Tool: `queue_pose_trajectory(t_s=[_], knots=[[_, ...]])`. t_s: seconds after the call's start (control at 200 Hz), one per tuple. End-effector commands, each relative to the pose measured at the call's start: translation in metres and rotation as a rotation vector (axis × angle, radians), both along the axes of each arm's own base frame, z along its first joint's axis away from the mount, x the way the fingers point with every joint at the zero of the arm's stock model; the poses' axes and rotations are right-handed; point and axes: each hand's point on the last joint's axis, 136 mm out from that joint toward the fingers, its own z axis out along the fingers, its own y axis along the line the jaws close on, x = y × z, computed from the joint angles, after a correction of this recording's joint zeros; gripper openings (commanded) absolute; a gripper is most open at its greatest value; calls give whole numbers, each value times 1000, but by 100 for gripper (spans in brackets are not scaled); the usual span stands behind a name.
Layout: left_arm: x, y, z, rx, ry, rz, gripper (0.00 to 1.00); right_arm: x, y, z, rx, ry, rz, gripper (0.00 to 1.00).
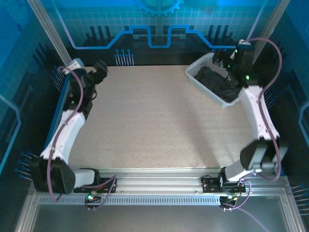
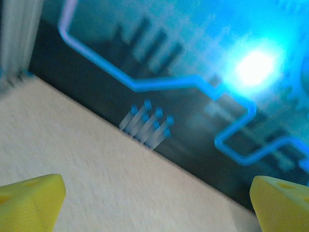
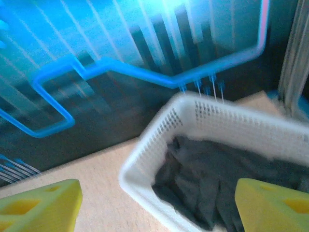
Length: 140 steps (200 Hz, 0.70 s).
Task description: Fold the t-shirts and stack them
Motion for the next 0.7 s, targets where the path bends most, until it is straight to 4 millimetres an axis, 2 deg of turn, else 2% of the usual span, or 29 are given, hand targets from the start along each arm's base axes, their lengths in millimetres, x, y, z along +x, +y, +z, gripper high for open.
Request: queue_pose_trajectory(t_s=[0.0, 0.11, 0.225, 0.285, 0.305, 0.37, 0.435, 0.515, 0.575, 0.63, 0.665, 0.695], knots=[[-3, -93, -48, -91, 267, -322, 99, -10, -10, -113, 89, 472, -65, 84], [-6, -156, -45, -130, 279, -514, 90, 8, -29, -148, 90, 593, -122, 84], [-20, -200, -51, -161, 304, -613, 80, 22, -44, -191, 56, 713, -146, 85], [-26, -212, -56, -181, 318, -634, 75, 25, -49, -216, 33, 786, -158, 83], [-29, -215, -58, -187, 322, -640, 73, 23, -51, -233, 26, 834, -165, 83], [-35, -222, -61, -208, 335, -653, 68, 20, -54, -263, 15, 921, -182, 81], [-41, -226, -60, -220, 342, -670, 64, 22, -52, -286, 31, 959, -174, 79], [-47, -226, -55, -218, 339, -677, 61, 28, -48, -302, 49, 962, -159, 75], [-51, -224, -50, -213, 334, -678, 57, 33, -47, -311, 64, 955, -148, 62], [-54, -220, -46, -203, 325, -671, 54, 37, -48, -313, 84, 940, -142, 38], [-55, -219, -44, -197, 322, -669, 52, 41, -49, -309, 93, 917, -141, 22], [-56, -218, -42, -194, 318, -665, 50, 46, -51, -300, 89, 882, -144, 12]])
